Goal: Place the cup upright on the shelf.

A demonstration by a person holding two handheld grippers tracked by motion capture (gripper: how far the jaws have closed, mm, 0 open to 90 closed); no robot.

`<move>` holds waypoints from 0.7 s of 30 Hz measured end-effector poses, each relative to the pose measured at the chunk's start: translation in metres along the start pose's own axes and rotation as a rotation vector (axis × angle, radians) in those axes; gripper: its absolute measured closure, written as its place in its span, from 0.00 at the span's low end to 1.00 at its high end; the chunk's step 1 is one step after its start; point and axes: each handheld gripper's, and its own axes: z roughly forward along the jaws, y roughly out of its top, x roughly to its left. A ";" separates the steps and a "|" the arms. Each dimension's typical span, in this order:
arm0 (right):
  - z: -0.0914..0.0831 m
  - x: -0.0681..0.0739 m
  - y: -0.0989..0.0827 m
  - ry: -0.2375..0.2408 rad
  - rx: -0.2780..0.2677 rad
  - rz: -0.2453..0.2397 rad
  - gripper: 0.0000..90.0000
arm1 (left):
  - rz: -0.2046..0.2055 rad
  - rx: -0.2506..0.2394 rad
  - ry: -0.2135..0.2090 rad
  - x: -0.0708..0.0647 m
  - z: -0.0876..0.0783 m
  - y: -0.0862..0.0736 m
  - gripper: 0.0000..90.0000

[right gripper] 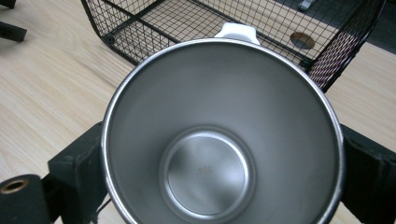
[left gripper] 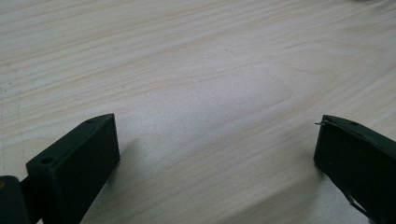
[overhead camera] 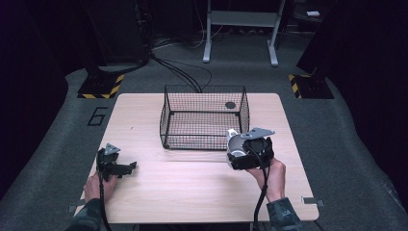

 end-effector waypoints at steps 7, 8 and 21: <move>-0.003 -0.005 0.010 0.002 -0.017 0.004 0.07 | 0.000 -0.001 0.000 0.000 0.000 0.000 0.00; -0.003 -0.006 0.012 0.005 -0.021 0.003 0.07 | 0.000 0.001 -0.002 0.000 0.000 0.000 0.00; -0.001 -0.011 0.035 0.001 -0.026 -0.019 0.07 | -0.001 -0.001 0.000 0.000 0.000 0.000 0.00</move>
